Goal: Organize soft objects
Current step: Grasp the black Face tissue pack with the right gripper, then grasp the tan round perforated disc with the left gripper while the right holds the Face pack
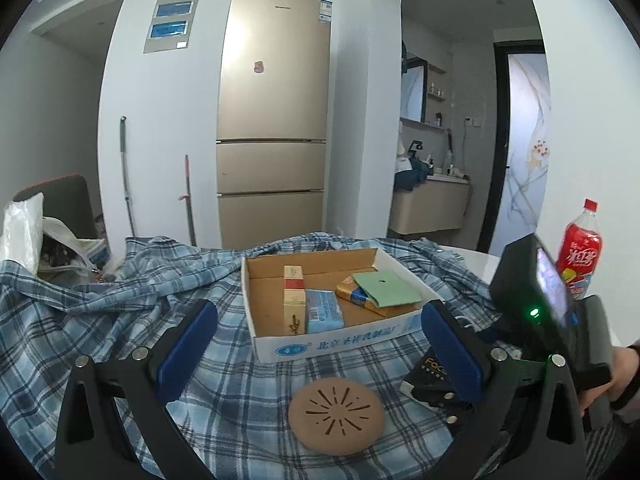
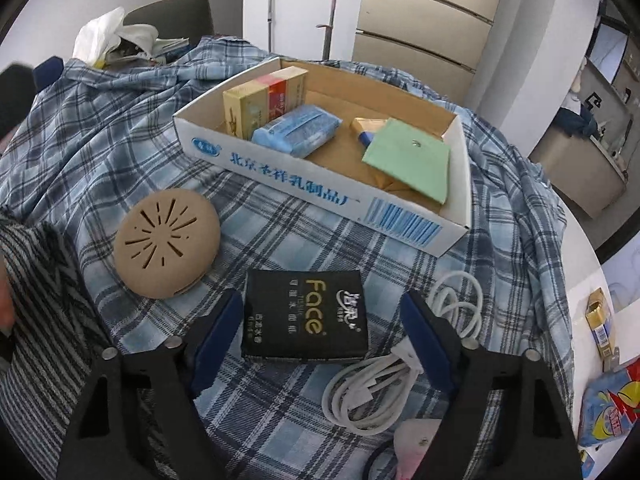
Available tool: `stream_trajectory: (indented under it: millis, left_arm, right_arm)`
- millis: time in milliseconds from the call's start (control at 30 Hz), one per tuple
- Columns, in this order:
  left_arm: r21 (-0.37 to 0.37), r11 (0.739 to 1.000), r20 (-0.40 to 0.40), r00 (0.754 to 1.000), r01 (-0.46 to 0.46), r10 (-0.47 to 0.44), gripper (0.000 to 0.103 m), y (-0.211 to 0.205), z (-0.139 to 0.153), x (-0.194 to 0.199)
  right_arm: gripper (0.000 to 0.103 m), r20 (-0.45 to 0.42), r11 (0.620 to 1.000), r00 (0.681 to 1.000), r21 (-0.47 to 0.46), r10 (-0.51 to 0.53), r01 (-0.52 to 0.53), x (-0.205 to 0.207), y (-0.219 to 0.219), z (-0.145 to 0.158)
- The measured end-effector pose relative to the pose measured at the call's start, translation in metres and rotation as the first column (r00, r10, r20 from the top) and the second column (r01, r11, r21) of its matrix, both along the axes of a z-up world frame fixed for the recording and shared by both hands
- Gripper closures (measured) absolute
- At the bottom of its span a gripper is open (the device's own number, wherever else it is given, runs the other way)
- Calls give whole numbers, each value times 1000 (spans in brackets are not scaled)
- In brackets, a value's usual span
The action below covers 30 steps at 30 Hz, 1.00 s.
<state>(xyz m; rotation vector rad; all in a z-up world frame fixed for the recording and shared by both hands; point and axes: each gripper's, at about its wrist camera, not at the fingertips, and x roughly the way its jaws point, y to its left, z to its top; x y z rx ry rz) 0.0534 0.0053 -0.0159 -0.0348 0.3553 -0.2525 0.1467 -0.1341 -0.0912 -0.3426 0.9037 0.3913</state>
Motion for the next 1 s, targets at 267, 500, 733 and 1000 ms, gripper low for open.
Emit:
stream_trajectory:
  millis: [267, 500, 733, 1000]
  left_arm:
    - [-9, 999, -62, 997, -50, 50, 0, 6, -3, 9]
    - [27, 999, -186, 982, -36, 41, 0, 7, -12, 24]
    - [52, 998, -334, 942, 36, -16, 0, -4, -34, 44]
    - [144, 974, -499, 862, 177, -83, 0, -38, -63, 62]
  right_arm:
    - [43, 6, 1000, 1000, -12, -1, 1, 0, 2, -1]
    - [44, 187, 989, 982, 150, -19, -10, -25, -19, 30]
    - [44, 208, 976, 978, 217, -32, -14, -26, -25, 38]
    - [44, 197, 967, 980, 253, -28, -23, -26, -30, 38]
